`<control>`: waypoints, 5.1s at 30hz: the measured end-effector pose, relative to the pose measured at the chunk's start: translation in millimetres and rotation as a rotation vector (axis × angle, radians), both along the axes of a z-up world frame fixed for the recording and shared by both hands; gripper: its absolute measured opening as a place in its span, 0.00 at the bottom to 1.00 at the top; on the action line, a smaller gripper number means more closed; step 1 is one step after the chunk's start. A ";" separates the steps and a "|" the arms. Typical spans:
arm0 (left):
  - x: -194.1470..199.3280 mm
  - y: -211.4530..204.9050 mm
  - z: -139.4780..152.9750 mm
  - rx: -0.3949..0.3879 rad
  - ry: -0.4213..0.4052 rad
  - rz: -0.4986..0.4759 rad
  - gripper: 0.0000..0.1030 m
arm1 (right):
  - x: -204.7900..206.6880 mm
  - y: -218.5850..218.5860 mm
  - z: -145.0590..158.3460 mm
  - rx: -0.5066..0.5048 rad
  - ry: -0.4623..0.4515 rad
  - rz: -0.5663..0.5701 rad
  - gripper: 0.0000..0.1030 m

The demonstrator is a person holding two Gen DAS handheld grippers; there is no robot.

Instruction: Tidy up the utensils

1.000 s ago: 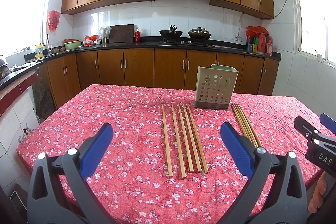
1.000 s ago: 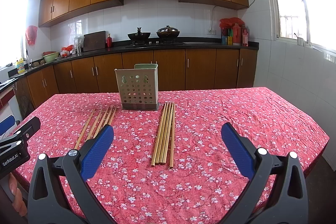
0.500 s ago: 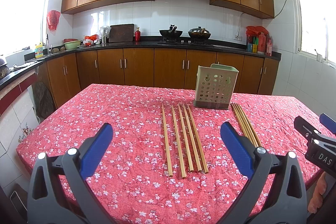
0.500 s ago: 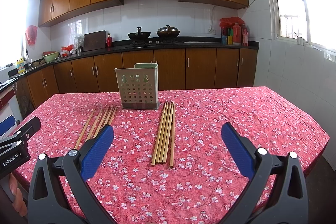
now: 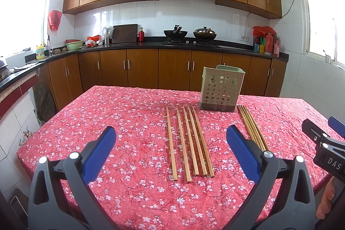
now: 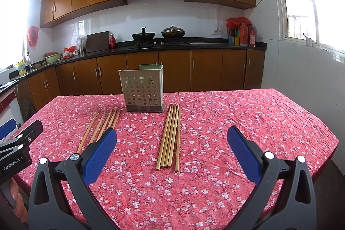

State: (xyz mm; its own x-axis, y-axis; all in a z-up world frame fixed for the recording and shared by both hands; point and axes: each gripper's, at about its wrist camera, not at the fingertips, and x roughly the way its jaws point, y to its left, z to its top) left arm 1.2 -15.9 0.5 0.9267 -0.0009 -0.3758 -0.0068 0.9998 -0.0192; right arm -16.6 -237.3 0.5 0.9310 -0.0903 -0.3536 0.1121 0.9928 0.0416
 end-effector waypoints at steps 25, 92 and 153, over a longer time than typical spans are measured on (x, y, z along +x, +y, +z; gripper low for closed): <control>62.5 28.3 -34.8 -0.020 0.286 0.094 0.96 | 59.9 -30.5 -40.8 0.080 0.265 -0.050 0.80; 195.0 62.6 -94.5 -0.053 0.510 -0.093 0.09 | 165.0 -80.4 -104.8 0.071 0.402 -0.098 0.08; 231.9 3.2 220.6 -0.134 -0.262 -0.157 0.07 | 147.3 -63.9 158.7 0.171 -0.401 0.045 0.07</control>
State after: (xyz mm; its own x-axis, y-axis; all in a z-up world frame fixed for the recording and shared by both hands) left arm 233.1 -12.7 221.1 0.9764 -0.1850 -0.1118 0.1701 0.9766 -0.1313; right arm 130.6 -301.2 159.2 0.9994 -0.0178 0.0305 0.0100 0.9714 0.2371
